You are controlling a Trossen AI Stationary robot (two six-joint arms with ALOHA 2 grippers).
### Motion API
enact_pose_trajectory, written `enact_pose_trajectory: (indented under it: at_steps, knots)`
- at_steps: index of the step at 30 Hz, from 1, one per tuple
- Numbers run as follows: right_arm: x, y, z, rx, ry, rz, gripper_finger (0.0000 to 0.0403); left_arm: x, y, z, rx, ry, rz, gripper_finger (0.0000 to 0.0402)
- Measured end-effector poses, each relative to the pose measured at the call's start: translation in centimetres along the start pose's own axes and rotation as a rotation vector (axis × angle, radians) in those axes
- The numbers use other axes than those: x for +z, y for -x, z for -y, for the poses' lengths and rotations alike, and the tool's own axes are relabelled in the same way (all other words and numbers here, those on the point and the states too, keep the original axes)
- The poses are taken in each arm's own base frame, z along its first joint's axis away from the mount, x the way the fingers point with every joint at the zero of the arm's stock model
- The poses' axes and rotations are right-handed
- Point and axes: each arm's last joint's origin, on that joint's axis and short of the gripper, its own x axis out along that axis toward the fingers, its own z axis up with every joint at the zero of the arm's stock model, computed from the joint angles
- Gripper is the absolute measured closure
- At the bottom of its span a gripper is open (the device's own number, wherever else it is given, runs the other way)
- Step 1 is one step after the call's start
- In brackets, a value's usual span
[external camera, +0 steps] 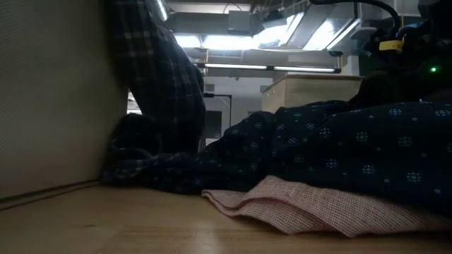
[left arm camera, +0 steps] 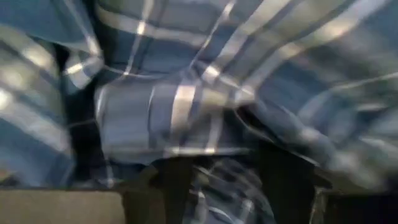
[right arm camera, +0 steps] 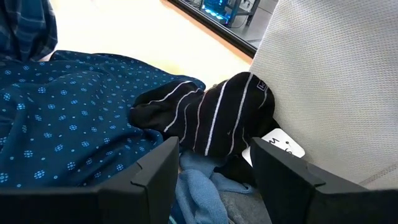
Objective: Sort clothes
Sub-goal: Put the blue pants into the bottom laundry organizer
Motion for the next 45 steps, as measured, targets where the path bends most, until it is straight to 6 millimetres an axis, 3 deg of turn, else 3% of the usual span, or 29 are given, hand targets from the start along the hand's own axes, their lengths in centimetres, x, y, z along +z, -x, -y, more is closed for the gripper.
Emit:
enact_pose_trajectory:
  at_steps: [9, 15, 19, 24, 32, 39, 45]
  knots:
    - [0.0, 0.0, 0.0, 0.000, -0.001, 0.000, 0.0201, 3.3, 7.3, -2.0, -0.281, 0.113, 0.115, 0.0230]
    - [0.0, 0.0, 0.0, 0.001, -0.001, 0.000, 0.0201, 6.5, 11.8, -2.4, -0.362, 0.021, 0.412, 0.0230]
    - [0.0, 0.0, 0.0, 0.001, -0.001, 0.000, 0.0201, 9.0, 13.2, -2.1, -0.375, -0.092, 0.599, 0.0230]
    - [0.0, 0.0, 0.0, 0.001, -0.001, 0.000, 0.0201, 12.4, 12.8, -2.4, -0.318, -0.189, 0.723, 0.0230]
    - [0.0, 0.0, 0.0, 0.000, -0.001, 0.000, 0.0201, 18.0, 9.8, -1.9, -0.370, -0.364, 0.746, 0.0231]
    - [0.0, 0.0, 0.0, -0.002, 0.005, -0.002, 0.0201, 21.6, 7.7, -1.1, -0.335, -0.406, 0.575, 0.0231]
    - [-0.1, -0.1, 0.0, -0.004, 0.012, -0.004, 0.0201, 22.5, 5.0, 0.4, -0.244, -0.485, 0.331, 0.0231]
